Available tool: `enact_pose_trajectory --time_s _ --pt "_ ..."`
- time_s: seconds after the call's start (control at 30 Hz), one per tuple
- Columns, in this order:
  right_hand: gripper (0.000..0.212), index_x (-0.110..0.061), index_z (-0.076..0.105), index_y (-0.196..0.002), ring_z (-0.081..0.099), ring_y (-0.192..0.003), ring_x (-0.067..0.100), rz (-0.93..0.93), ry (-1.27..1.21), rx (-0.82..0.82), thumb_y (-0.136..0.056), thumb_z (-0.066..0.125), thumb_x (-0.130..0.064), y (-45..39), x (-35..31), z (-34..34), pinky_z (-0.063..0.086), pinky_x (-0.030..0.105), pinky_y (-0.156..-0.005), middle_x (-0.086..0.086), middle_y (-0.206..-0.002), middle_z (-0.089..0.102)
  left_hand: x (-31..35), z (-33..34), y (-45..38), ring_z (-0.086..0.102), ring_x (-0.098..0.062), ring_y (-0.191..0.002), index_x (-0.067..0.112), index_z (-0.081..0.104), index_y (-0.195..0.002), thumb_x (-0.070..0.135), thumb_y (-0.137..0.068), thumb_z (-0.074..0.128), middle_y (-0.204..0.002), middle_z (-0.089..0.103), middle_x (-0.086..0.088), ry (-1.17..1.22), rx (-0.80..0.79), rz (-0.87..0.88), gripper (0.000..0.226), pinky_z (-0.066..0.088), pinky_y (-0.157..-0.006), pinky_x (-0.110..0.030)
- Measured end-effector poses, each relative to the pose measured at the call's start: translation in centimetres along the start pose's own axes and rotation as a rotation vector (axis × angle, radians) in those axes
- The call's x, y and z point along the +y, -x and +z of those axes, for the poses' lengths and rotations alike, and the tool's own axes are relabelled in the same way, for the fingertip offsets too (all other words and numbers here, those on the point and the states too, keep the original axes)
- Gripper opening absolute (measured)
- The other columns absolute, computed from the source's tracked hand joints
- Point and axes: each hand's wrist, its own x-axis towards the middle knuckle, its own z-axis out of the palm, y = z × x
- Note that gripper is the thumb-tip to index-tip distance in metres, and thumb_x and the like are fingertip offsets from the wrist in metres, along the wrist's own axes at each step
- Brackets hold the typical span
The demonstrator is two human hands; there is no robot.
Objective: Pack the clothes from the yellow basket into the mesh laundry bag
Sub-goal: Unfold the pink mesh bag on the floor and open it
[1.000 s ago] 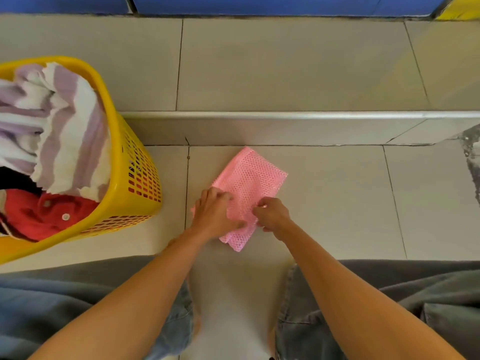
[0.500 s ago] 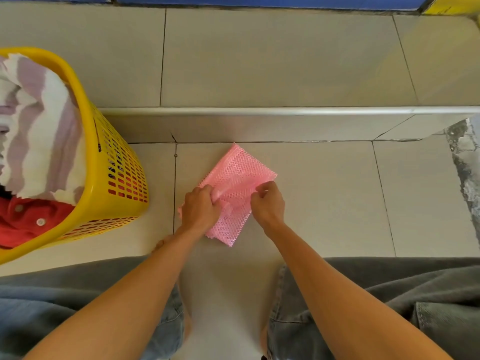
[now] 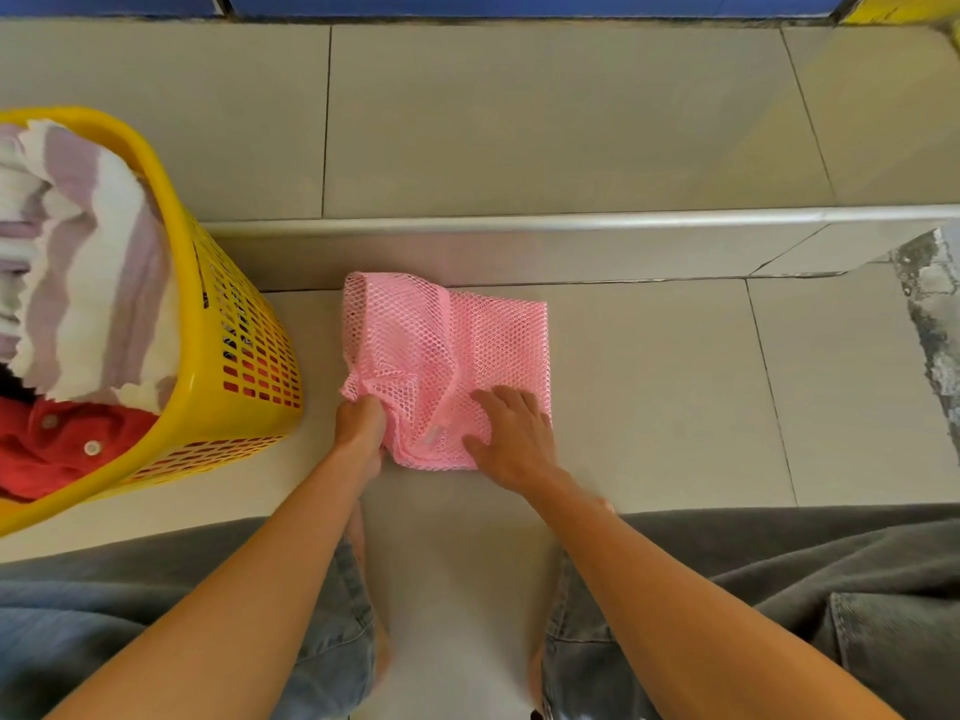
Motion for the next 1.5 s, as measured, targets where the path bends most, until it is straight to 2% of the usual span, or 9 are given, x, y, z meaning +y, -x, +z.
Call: enact_pose_trajectory --time_s 0.2,0.5,0.67,0.8,0.9,1.1,1.23,1.33,1.5 --pt "0.082 -0.030 0.024 -0.161 0.010 -0.160 0.033 0.050 0.178 -0.057 -0.094 0.062 -0.059 1.0 1.6 0.7 0.016 0.053 -0.129 0.004 -0.174 0.011 0.3 -1.6 -1.0 0.063 -0.030 -0.102 0.010 0.061 -0.123 0.020 -0.091 0.055 -0.121 0.066 -0.012 -0.188 0.179 0.072 0.034 0.051 -0.072 -0.033" --pt "0.037 -0.028 0.064 -0.138 0.037 -0.145 0.031 -0.094 0.170 0.139 -0.101 0.061 -0.027 0.7 -0.9 1.0 0.030 0.048 -0.118 0.008 -0.158 0.045 0.5 -1.6 1.4 0.049 -0.034 -0.113 0.009 0.056 -0.120 0.008 -0.075 0.070 -0.123 0.052 -0.018 -0.714 0.402 0.554 0.047 0.047 -0.091 -0.045" --pt "0.029 -0.017 0.073 -0.119 0.055 -0.120 0.027 -0.078 0.071 0.218 -0.108 0.047 -0.027 0.8 -1.4 0.7 0.041 0.041 -0.101 0.004 -0.130 0.066 -0.4 -1.4 2.4 0.044 -0.029 -0.114 0.026 0.058 -0.120 0.004 -0.062 0.080 -0.117 0.048 -0.008 -0.987 0.162 0.828 0.066 0.043 -0.093 -0.039" --pt "0.025 -0.011 0.067 -0.112 0.066 -0.090 0.032 -0.039 -0.131 0.313 -0.109 0.046 -0.024 0.3 -1.4 -0.5 0.053 0.043 -0.081 0.009 -0.101 0.074 -0.8 -0.2 3.1 0.018 -0.036 -0.140 0.039 0.052 -0.133 0.017 -0.060 0.086 -0.149 0.024 -0.012 -1.238 -0.092 0.878 0.083 0.024 -0.111 -0.053" --pt "0.022 -0.012 0.065 -0.114 0.069 -0.078 0.030 -0.027 -0.214 0.383 -0.109 0.047 -0.023 -0.1 -1.8 -1.4 0.060 0.045 -0.071 0.010 -0.098 0.078 -0.6 0.4 3.3 -0.004 -0.037 -0.148 0.037 0.061 -0.124 0.017 -0.069 0.083 -0.160 0.008 -0.013 -1.267 -0.105 0.888 0.063 0.003 -0.115 -0.059" --pt "0.024 -0.015 0.066 -0.109 0.068 -0.079 0.024 -0.034 -0.271 0.396 -0.106 0.050 -0.031 -0.5 -1.8 -2.3 0.061 0.045 -0.071 0.005 -0.098 0.077 2.0 0.8 3.9 0.058 -0.027 -0.110 0.025 0.065 -0.108 0.025 -0.093 0.059 -0.107 0.069 0.002 -1.026 -0.075 0.824 0.016 0.030 -0.106 -0.058" --pt "0.043 -0.021 0.066 -0.120 0.060 -0.113 0.025 0.193 -0.321 0.408 -0.097 0.053 -0.055 -0.5 -1.2 -2.9 0.054 0.046 -0.097 0.005 -0.125 0.067 2.1 0.6 4.7 0.064 -0.023 -0.085 0.028 0.066 -0.098 0.027 -0.087 0.060 -0.081 0.071 0.007 -0.993 -0.103 0.832 0.013 0.039 -0.097 -0.048" --pt "0.070 -0.017 0.043 -0.145 0.050 -0.132 0.037 0.571 -0.393 0.270 -0.091 0.066 -0.056 -0.9 0.3 -3.3 0.050 0.055 -0.107 0.013 -0.147 0.049 1.6 0.1 4.9 0.060 -0.023 -0.094 0.032 0.071 -0.093 0.030 -0.076 0.068 -0.088 0.070 0.008 -1.051 -0.169 0.774 0.017 0.041 -0.094 -0.045" --pt "0.068 -0.006 0.044 -0.141 0.071 -0.108 0.035 0.777 -0.732 0.090 -0.088 0.077 -0.032 -0.5 2.0 -2.5 0.064 0.045 -0.086 0.016 -0.131 0.064 -0.7 -0.8 4.3 0.029 -0.027 -0.131 0.039 0.049 -0.133 0.057 -0.063 0.075 -0.134 0.040 0.000 -1.258 -0.251 0.681 0.077 0.019 -0.113 -0.048"
